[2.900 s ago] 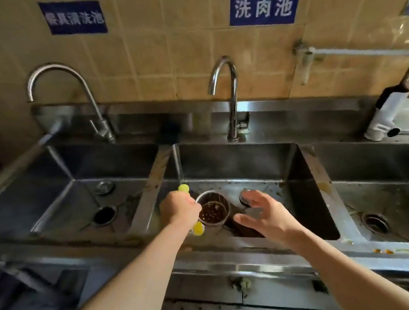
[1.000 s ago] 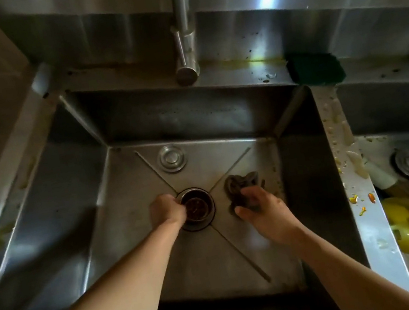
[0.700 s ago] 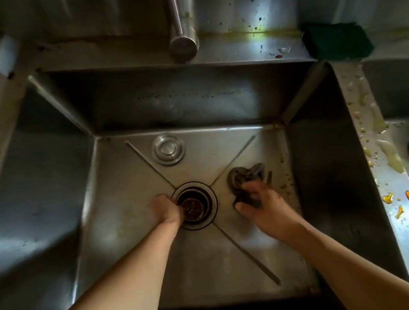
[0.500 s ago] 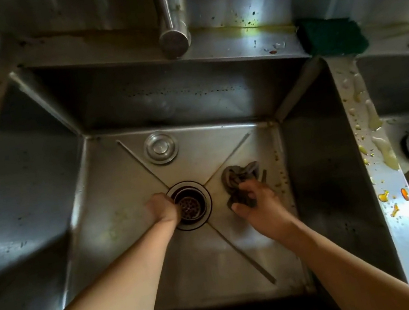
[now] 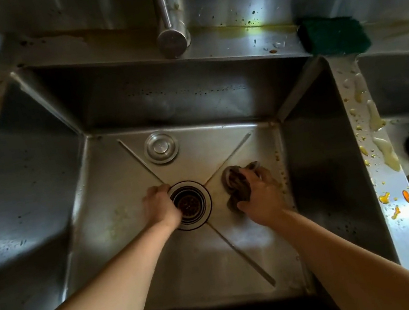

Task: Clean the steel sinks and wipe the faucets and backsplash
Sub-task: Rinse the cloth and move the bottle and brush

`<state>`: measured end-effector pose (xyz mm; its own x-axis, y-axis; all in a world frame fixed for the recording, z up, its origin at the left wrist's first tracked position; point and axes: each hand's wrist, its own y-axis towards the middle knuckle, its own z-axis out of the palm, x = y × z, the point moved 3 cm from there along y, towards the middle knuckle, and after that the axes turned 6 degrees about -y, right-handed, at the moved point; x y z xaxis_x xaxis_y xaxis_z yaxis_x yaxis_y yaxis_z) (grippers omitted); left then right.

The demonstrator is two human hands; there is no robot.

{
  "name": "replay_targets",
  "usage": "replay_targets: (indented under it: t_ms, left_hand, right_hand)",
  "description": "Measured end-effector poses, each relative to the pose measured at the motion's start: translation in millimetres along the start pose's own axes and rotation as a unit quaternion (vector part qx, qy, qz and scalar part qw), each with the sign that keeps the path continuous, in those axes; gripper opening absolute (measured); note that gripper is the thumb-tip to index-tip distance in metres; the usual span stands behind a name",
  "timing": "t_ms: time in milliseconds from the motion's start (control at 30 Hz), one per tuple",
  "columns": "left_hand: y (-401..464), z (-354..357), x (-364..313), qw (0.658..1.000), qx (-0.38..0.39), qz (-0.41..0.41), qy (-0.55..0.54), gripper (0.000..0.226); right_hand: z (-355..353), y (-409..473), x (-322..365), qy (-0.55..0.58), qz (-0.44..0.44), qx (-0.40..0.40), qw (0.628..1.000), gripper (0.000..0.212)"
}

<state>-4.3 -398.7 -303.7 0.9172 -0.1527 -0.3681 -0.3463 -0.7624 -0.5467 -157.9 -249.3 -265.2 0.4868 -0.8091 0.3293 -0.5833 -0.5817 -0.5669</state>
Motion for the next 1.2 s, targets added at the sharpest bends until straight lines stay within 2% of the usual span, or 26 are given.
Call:
replay_targets:
  t_ms: [100,200,300,433,500,667,733,800,867,933,967,1067,1133,1200]
  left_hand:
    - [2,8,3,1.0,0.009,0.005,0.006,0.064]
    - [5,11,7,1.0,0.009,0.013,0.013,0.065]
    - [6,10,8,1.0,0.019,0.012,-0.004,0.063]
    - [-3,3,3,1.0,0.015,-0.004,-0.018,0.062]
    - [-12,-5,-2,1.0,0.01,-0.005,-0.02,0.062]
    - [-39,-27,-15,0.997,0.031,-0.012,-0.068,0.052]
    - [-52,-32,-23,0.981,0.075,-0.013,-0.176,0.042]
    - [-68,-42,-37,0.937,0.123,-0.014,-0.327,0.032]
    - [-80,-50,-49,0.891,0.176,-0.03,-0.418,0.039]
    - [-90,-56,-58,0.861,0.211,-0.038,-0.462,0.041]
    - [-93,-57,-61,0.853,0.208,-0.039,-0.477,0.037]
    - [-94,-63,-61,0.862,0.153,-0.046,-0.48,0.035]
    - [-101,-71,-65,0.853,0.149,-0.051,-0.498,0.028]
    - [-109,-80,-71,0.843,0.158,-0.05,-0.511,0.02]
  right_hand:
    - [12,14,-1,-0.061,-0.024,0.034,0.997,0.082]
    - [21,20,-4,-0.06,-0.027,0.034,0.997,0.075]
    - [27,15,-5,-0.076,-0.029,0.023,0.996,0.052]
    - [29,2,-7,-0.104,-0.021,0.066,0.992,0.022]
    - [20,-6,-7,-0.077,-0.003,0.051,0.996,0.016]
    - [-18,-30,9,0.118,0.023,0.016,0.993,0.022]
    - [-34,-39,20,0.148,0.009,0.004,0.989,0.024]
    - [-46,-48,32,0.162,-0.013,-0.011,0.987,0.029]
    - [-53,-56,43,0.171,-0.035,-0.01,0.985,0.034]
    - [-58,-64,54,0.159,-0.06,-0.006,0.985,0.037]
    - [-60,-69,58,0.149,-0.069,-0.005,0.986,0.038]
    - [-64,-83,62,0.156,-0.059,-0.01,0.986,0.043]
    - [-67,-93,60,0.159,-0.042,-0.003,0.986,0.049]
    - [-75,-103,57,0.114,-0.031,-0.009,0.993,0.047]
